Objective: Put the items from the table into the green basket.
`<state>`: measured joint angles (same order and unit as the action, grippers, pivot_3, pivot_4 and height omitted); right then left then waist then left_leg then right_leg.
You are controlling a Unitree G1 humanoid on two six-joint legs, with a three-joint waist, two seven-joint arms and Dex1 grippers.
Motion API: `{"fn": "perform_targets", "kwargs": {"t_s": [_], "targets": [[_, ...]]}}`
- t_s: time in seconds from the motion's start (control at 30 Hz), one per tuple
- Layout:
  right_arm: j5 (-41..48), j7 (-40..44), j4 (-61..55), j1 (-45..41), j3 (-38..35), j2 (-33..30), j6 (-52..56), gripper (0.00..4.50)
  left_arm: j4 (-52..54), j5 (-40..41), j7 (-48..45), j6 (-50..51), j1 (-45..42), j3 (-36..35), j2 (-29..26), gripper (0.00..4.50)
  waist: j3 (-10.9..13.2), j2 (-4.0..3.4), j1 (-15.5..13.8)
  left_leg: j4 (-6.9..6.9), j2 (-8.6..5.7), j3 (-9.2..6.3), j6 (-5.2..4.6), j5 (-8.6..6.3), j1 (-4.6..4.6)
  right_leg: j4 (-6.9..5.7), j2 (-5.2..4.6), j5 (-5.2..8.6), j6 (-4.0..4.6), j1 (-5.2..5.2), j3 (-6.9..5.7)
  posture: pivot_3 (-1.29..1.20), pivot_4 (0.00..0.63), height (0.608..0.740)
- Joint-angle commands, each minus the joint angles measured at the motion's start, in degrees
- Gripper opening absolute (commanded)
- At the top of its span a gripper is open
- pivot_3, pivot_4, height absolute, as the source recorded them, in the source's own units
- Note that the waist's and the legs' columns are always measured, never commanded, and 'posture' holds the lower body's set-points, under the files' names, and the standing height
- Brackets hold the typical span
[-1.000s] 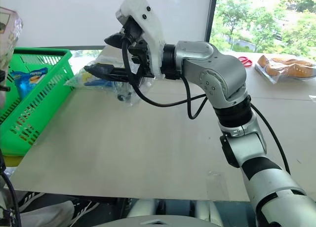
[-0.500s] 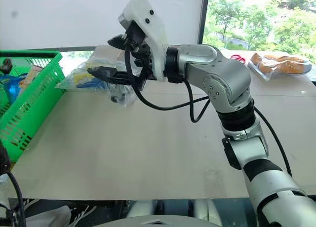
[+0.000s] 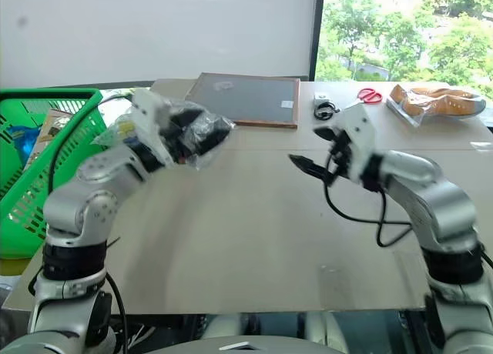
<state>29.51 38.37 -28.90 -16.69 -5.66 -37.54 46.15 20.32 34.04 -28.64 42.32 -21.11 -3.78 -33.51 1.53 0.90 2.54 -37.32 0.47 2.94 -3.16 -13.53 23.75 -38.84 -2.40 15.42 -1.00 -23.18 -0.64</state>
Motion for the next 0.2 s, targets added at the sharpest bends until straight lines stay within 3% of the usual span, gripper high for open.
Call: {"fn": "perform_targets", "kwargs": {"t_s": [0.03, 0.13, 0.2], "targets": [[1.74, -0.45, -8.18, 8.28, -8.97, -2.98, 0.48, 4.5, 4.12, 0.58, -1.73, 1.61, 3.85, -1.96, -2.84, 4.45, 0.17, -0.15, 0.5, -0.05, 0.07, 0.01, 0.01, 0.0, -0.09, -0.04, 0.1, 0.02, 0.04, 0.05, 0.04, -0.15, 0.034, 0.74], [1.8, 0.22, -11.55, 19.58, -14.99, -2.84, -1.49, 4.5, 7.54, 0.35, -3.51, 1.81, 11.23, -3.39, -5.32, 4.45, 0.31, -0.18, 1.12, -0.08, 0.14, -0.12, 0.09, 0.06, -0.42, -0.03, 0.39, 0.03, 0.08, 0.33, 0.18, -0.16, 0.043, 0.74], [2.46, 0.12, -12.4, 23.12, -16.94, -1.9, -2.74, 4.5, 9.25, 1.4, -3.35, 2.46, 14.38, -5.04, -5.3, 4.45, 0.36, -0.2, 1.39, 0.12, 0.17, -0.09, 0.1, 0.02, -1.3, 0.1, 0.42, 0.18, 0.22, 1.15, 0.22, -0.16, 0.05, 0.74]]}}
